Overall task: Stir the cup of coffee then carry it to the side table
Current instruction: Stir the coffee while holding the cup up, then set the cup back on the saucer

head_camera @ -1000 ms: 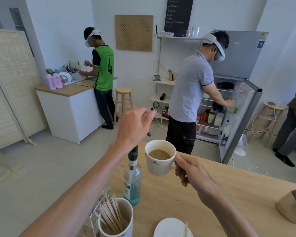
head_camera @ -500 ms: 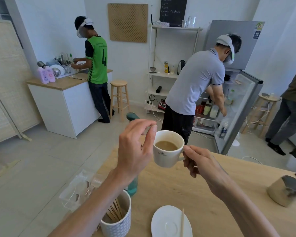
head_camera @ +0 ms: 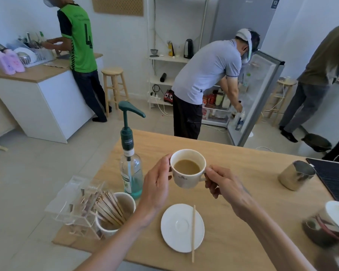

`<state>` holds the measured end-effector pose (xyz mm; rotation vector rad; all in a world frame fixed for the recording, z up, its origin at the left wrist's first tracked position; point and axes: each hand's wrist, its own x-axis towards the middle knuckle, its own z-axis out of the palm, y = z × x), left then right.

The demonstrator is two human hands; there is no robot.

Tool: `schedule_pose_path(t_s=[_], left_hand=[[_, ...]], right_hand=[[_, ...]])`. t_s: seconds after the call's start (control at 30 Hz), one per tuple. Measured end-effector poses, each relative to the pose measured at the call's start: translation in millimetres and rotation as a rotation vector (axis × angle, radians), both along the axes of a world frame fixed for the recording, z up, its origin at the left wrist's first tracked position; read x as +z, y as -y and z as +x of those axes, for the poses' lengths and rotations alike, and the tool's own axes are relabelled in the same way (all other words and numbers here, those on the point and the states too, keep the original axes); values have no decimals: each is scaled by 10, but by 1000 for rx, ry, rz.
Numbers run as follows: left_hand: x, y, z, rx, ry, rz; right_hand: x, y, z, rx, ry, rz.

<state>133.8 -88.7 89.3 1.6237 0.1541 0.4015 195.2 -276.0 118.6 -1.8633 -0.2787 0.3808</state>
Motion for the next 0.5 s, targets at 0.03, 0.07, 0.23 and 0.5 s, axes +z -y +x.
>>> schedule_pose_path(t_s=[0.03, 0.07, 0.23, 0.5], left_hand=[[-54, 35, -14, -14, -33, -32], [-104, 71, -18, -27, -68, -56], [-495, 167, -30, -25, -159, -97], [-993, 196, -129, -27, -277, -48]], right_hand=[[-81, 28, -9, -5, -19, 0], [-164, 54, -15, -9, -36, -4], [-577, 132, -43, -12, -105, -37], [-1105, 187, -101, -8, -167, -125]])
